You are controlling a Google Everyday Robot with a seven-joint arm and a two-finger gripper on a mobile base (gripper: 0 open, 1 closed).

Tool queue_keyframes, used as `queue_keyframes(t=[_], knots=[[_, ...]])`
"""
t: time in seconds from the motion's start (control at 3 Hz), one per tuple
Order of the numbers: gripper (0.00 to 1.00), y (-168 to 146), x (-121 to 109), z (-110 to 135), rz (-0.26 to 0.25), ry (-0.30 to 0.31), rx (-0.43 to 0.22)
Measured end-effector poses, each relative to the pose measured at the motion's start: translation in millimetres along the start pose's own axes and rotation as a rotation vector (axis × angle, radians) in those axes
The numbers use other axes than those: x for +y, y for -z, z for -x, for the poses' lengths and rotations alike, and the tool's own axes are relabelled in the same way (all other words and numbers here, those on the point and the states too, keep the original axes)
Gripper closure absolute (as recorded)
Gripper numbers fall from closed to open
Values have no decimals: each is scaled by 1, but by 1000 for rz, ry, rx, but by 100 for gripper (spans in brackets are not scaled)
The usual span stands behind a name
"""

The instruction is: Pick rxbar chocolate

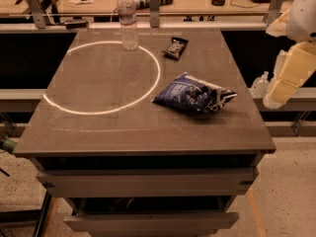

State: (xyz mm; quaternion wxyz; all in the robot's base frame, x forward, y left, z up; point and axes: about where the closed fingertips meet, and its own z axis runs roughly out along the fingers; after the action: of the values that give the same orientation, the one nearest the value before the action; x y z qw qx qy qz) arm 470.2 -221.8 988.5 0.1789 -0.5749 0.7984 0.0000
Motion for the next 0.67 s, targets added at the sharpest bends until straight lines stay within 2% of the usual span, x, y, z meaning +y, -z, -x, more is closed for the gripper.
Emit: queue_keyframes(t=[0.33,0.67], knots=[[0,7,-47,10,-45,3,-33],[0,18,-86,19,-148,-72,-82]])
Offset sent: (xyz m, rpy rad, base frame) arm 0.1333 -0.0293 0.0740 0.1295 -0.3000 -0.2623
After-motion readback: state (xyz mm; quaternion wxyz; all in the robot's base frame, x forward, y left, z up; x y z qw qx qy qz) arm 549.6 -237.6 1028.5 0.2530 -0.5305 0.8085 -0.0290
